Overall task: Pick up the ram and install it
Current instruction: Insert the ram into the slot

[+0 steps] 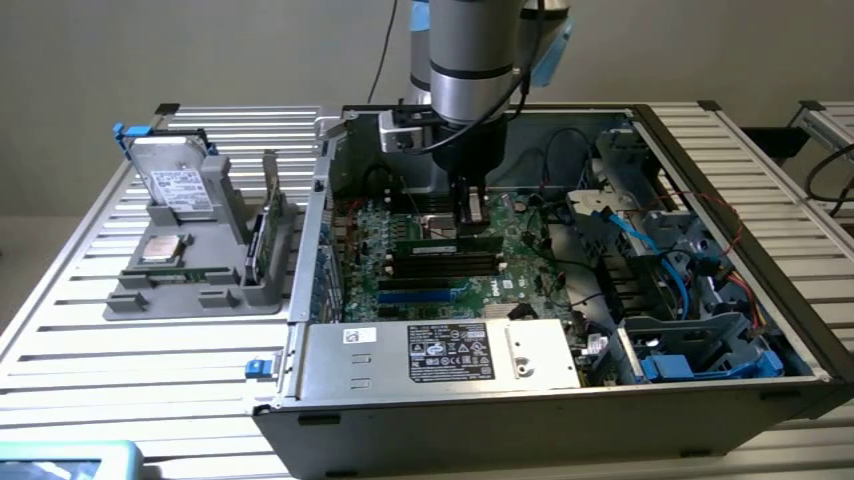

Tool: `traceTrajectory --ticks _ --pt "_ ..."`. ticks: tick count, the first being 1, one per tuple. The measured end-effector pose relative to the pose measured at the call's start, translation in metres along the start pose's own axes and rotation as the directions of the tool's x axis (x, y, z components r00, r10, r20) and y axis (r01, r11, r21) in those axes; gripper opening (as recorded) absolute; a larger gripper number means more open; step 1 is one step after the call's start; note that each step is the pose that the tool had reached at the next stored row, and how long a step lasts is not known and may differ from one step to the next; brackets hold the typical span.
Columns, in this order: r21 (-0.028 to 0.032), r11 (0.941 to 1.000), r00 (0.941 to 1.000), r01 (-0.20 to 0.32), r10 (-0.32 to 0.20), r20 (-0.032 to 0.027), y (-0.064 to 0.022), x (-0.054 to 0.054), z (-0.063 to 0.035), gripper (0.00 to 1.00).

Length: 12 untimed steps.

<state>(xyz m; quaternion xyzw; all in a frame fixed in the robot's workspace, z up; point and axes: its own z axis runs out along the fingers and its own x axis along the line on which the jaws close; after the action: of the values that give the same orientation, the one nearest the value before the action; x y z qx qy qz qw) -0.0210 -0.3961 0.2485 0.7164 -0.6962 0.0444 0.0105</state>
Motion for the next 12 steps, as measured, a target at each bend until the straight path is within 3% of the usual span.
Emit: traceTrajectory --ticks 7,10,12 --pt "-0.01 0.9999 1.0 0.0 0.0 -0.001 -0.0012 0.0001 0.0003 0.14" --pt "-0.0111 0.9999 1.0 0.0 0.0 -0.0022 -0.0013 0.0004 0.0006 0.14" --pt "-0.0113 0.9999 1.0 0.0 0.0 -0.0066 -0.0014 0.0005 0.0007 0.14"
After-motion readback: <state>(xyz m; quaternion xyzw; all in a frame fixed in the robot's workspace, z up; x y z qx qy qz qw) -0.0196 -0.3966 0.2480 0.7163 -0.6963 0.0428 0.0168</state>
